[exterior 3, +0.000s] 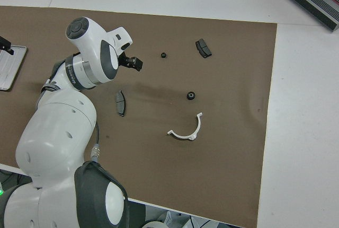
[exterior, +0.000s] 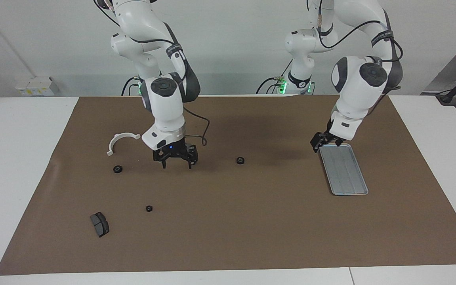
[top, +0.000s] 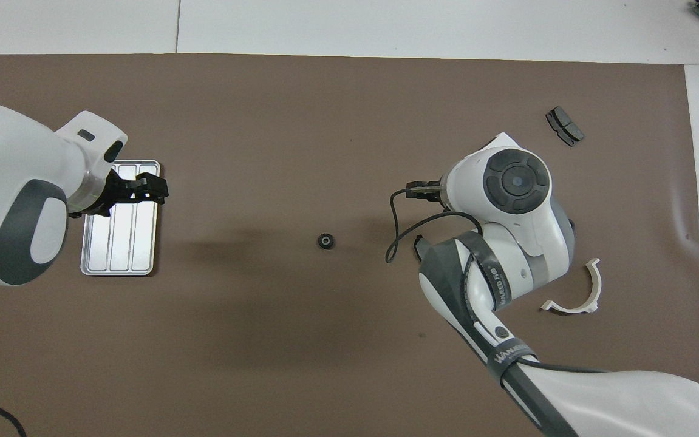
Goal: Place bearing gear from tray to pile
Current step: 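Withdraw the left gripper to rest while the right gripper reaches the gear, then grasp the third gear with the right gripper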
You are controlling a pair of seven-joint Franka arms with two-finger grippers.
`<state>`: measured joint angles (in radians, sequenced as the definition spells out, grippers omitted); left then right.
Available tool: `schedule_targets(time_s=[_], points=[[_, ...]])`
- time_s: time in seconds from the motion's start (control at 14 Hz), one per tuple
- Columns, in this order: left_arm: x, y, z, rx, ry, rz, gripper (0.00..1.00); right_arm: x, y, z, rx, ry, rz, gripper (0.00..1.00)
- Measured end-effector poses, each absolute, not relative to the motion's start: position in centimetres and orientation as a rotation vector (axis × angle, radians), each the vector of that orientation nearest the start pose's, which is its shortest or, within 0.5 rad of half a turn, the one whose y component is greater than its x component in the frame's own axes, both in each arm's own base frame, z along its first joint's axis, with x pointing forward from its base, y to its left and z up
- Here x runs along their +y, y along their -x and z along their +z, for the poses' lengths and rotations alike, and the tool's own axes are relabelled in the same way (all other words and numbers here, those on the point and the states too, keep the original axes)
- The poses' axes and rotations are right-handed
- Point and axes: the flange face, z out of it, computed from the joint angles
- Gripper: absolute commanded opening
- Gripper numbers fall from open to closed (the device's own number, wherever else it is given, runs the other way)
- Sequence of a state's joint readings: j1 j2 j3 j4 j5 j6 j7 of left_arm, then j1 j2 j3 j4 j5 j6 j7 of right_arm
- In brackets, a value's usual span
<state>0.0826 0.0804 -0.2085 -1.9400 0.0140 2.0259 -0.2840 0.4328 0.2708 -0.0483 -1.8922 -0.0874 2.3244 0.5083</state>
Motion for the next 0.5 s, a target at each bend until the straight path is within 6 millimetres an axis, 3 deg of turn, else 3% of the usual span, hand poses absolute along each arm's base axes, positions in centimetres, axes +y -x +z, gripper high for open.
schedule_targets(time_s=[0.29,0.5], points=[[0.5,-58.6,46.4,-0.089,3.144,-0.079,1.00,31.9,-58.3,36.4,0.177,3.110,-0.272,1.00],[2.5,-59.2,48.3,-0.062,3.140,-0.138,1.00,37.0,-57.5,34.1,0.200,3.108,-0.255,1.00]])
